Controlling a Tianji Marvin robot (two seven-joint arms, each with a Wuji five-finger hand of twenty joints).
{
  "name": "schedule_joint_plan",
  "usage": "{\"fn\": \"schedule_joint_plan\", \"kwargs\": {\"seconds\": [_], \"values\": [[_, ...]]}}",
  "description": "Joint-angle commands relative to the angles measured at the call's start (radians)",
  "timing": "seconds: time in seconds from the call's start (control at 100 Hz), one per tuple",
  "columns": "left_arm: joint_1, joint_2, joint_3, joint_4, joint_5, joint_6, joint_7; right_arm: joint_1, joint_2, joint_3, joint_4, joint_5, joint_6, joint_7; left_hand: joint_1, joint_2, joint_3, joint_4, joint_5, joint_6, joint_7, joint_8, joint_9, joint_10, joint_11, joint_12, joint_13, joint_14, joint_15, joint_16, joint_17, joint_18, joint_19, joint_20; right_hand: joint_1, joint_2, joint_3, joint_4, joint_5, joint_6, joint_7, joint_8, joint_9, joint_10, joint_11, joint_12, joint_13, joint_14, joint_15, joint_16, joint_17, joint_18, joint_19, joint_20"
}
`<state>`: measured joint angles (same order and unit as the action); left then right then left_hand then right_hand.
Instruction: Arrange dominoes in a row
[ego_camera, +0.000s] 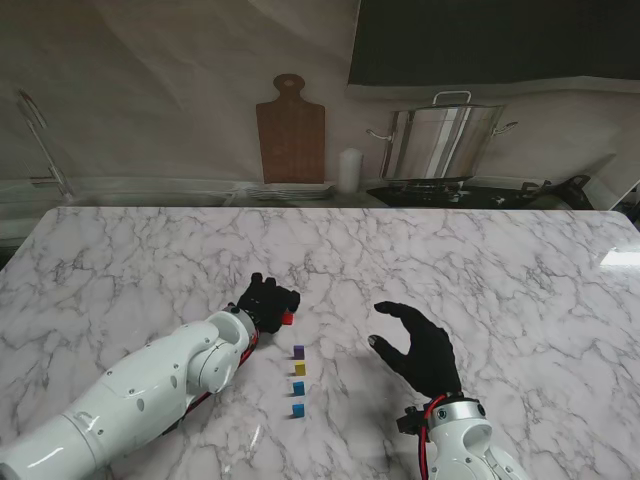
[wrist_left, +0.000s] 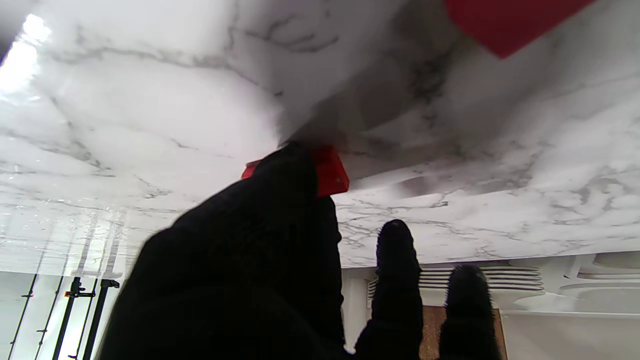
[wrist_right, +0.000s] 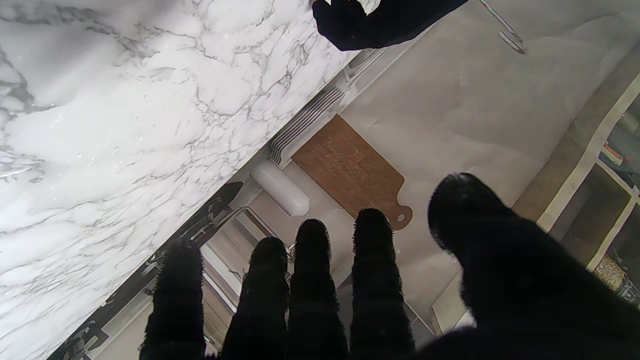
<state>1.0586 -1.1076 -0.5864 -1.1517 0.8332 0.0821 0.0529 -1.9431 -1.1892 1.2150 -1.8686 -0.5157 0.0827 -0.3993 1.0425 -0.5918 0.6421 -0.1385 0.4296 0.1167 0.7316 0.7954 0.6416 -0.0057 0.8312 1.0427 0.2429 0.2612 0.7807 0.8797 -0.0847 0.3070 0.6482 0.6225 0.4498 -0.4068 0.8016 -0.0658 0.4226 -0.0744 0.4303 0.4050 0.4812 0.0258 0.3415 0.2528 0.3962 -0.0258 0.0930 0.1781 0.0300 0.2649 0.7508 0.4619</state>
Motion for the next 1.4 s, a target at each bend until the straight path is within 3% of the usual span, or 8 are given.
{"fn": "schedule_joint_plan", "kwargs": {"seconds": [0.0,0.39,0.71,0.93,1.05,1.22,1.31,1.39], "values": [[0.003,0.001,0.006,0.01,0.002,-0.007,-0.019,-0.005,-0.002,-0.001,-0.005,-0.001,0.005,0.0,0.059,-0.003,-0.001,0.007,0.044,-0.029,0.049,0.021,0.11,-0.101,0.176,0.061,0.015,0.018,0.02,0.023,-0.008,0.033,0.022,-0.017,-0.003,0.007,0.011,0.021,0.011,0.009,0.005,0.014,0.01,0.004,0.013,0.006,0.004,0.0,0.011,0.01,0.003,0.002,0.014,0.017],[0.013,0.0,-0.004,0.0,0.001,0.006,-0.015,-0.005,-0.002,-0.001,-0.006,0.0,0.005,-0.001,-0.001,0.078,-0.133,0.032,0.097,-0.178,0.282,0.037,0.117,-0.079,0.191,0.064,0.02,0.039,0.021,0.052,-0.011,0.039,0.033,-0.022,-0.003,0.007,0.01,0.021,0.012,0.008,0.005,0.014,0.01,0.003,0.013,0.006,0.004,-0.001,0.011,0.01,0.004,0.001,0.015,0.018],[0.028,-0.001,-0.023,-0.012,-0.001,0.015,-0.009,-0.004,-0.003,-0.002,-0.005,-0.001,0.004,-0.002,-0.018,0.181,-0.29,0.061,0.151,-0.171,0.256,-0.073,0.05,0.0,0.007,0.068,-0.028,0.055,-0.054,0.005,-0.014,0.033,-0.054,-0.007,-0.003,0.007,0.01,0.021,0.012,0.007,0.004,0.014,0.01,0.003,0.013,0.006,0.004,-0.001,0.011,0.01,0.004,0.002,0.015,0.018],[0.057,0.001,-0.062,-0.039,0.003,0.011,-0.001,-0.004,-0.002,-0.003,-0.005,-0.001,0.004,-0.001,-0.008,0.182,-0.319,0.068,0.188,-0.17,0.249,-0.103,-0.047,0.057,-0.152,-0.026,-0.076,0.068,-0.141,-0.057,-0.022,0.031,-0.101,0.014,-0.004,0.008,0.009,0.021,0.012,0.008,0.005,0.014,0.01,0.004,0.013,0.006,0.005,0.0,0.011,0.01,0.004,0.002,0.015,0.018],[0.094,0.007,-0.115,-0.085,0.016,0.002,-0.002,-0.004,-0.002,-0.004,-0.005,-0.002,0.004,-0.001,-0.016,0.155,-0.306,0.064,0.223,-0.177,0.239,-0.123,-0.181,0.082,-0.103,-0.169,-0.105,0.067,-0.155,-0.076,-0.021,0.032,-0.147,0.054,-0.004,0.008,0.009,0.021,0.012,0.009,0.005,0.014,0.01,0.004,0.013,0.006,0.005,0.0,0.011,0.01,0.004,0.002,0.015,0.018],[0.144,0.011,-0.187,-0.15,0.021,-0.003,-0.007,-0.003,-0.002,-0.007,-0.004,-0.002,0.004,0.0,-0.025,0.137,-0.286,0.06,0.24,-0.184,0.235,-0.139,-0.098,0.029,0.081,0.133,-0.079,0.042,-0.06,-0.003,-0.017,0.033,-0.137,0.082,-0.004,0.008,0.008,0.021,0.012,0.008,0.005,0.014,0.011,0.002,0.013,0.006,0.005,0.0,0.011,0.01,0.004,0.002,0.015,0.018],[0.163,0.015,-0.212,-0.178,0.029,-0.007,-0.018,-0.003,-0.002,-0.008,-0.005,-0.002,0.004,0.0,-0.022,0.143,-0.285,0.062,0.228,-0.199,0.235,-0.129,0.057,-0.044,0.129,0.131,0.008,0.01,-0.018,0.017,-0.012,0.035,-0.096,0.092,-0.003,0.009,0.009,0.021,0.012,0.008,0.005,0.014,0.01,0.004,0.013,0.006,0.005,-0.001,0.011,0.01,0.004,0.002,0.015,0.018],[0.179,0.016,-0.23,-0.197,0.028,-0.006,-0.023,-0.003,-0.002,-0.009,-0.005,-0.003,0.004,-0.001,-0.015,0.152,-0.29,0.064,0.209,-0.206,0.241,-0.113,0.136,-0.068,0.051,0.075,0.048,0.004,-0.041,-0.002,-0.011,0.035,-0.067,0.079,-0.003,0.009,0.008,0.021,0.012,0.008,0.005,0.014,0.011,0.003,0.013,0.006,0.005,-0.001,0.011,0.01,0.004,0.001,0.015,0.018]]}}
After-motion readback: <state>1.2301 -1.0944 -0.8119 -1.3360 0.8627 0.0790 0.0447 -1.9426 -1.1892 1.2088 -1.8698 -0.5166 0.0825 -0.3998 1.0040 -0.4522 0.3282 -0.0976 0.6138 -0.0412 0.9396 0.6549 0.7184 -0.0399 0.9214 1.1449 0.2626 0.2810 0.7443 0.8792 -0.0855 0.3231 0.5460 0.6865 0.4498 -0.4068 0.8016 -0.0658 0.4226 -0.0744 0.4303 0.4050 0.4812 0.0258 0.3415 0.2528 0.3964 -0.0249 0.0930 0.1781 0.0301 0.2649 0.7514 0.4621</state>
